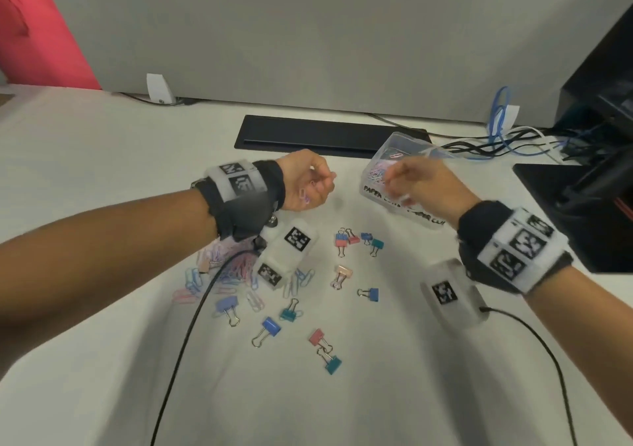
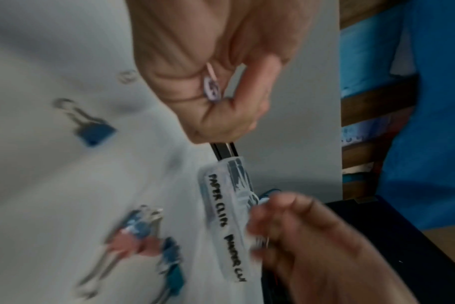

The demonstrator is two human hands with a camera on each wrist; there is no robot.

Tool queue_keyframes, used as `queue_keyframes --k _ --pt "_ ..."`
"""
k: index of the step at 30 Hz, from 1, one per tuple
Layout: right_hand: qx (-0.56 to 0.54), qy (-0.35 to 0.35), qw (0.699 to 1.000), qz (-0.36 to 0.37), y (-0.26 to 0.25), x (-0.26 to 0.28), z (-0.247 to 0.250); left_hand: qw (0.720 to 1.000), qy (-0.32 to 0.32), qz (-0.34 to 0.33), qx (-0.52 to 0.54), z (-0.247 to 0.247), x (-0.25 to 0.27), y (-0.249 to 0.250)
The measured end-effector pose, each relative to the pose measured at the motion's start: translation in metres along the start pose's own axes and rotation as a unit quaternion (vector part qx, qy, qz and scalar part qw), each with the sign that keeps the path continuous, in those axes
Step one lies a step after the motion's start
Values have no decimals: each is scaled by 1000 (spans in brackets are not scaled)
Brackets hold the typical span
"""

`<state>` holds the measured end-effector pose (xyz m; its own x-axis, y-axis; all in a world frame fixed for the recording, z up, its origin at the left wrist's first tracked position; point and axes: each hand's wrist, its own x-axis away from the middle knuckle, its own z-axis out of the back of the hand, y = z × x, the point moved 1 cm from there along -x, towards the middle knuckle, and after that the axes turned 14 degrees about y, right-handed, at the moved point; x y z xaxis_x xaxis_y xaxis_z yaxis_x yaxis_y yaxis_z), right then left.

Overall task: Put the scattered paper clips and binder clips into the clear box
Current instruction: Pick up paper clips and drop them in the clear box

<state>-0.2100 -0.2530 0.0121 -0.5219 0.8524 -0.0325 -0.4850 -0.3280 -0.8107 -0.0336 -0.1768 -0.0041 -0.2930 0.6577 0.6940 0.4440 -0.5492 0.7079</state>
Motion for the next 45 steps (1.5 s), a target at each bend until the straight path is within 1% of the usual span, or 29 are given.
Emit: queue_keyframes --k 2,5,8,12,15,17,19,22,25,28,29,30,31,33,35,37,40,43,45 --pt "80 -70 993 47 4 30 -2 999 18 -9 30 -17 -10 14" --pt "172 -135 968 122 13 61 -13 995 30 -25 97 -50 -20 35" --pt "248 -179 934 182 21 74 -29 995 23 -48 83 -79 -23 45" --pt "256 -208 913 238 9 80 -54 997 7 -71 36 -100 -25 49" --pt "235 -235 897 290 -2 77 -77 998 -33 -51 -26 -106 -29 47" --pt "239 -248 890 299 -7 73 -88 996 -62 -27 -55 -107 -28 46" --pt "251 -265 886 285 -10 70 -95 994 -76 -29 -73 -107 -23 45" --pt "257 -267 885 281 -14 64 -98 986 -85 -66 -127 -103 -16 47" --pt "236 -281 894 257 -14 59 -100 970 -88 -110 -197 -91 -4 49" --pt "204 -286 908 227 -15 58 -100 954 -51 -166 -245 -69 13 46" --pt "200 -282 910 230 -16 57 -100 945 -32 -191 -264 -61 19 41" --pt "201 -278 909 236 -16 57 -100 930 -6 -221 -293 -51 25 36" --pt "207 -275 908 240 -17 56 -101 907 20 -255 -334 -40 30 29" --pt "226 -275 903 239 -15 55 -104 850 55 -304 -426 -17 39 11" --pt "250 -280 894 243 -14 56 -106 802 62 -308 -508 4 48 -8" --pt "271 -276 886 255 -11 56 -106 766 60 -280 -575 19 55 -22" --pt "268 -265 886 271 -13 59 -106 741 51 -240 -625 33 64 -37" --pt "261 -266 886 277 -12 61 -107 727 60 -239 -641 40 69 -48" --pt "266 -265 885 275 -12 61 -108 710 62 -235 -660 43 72 -54"
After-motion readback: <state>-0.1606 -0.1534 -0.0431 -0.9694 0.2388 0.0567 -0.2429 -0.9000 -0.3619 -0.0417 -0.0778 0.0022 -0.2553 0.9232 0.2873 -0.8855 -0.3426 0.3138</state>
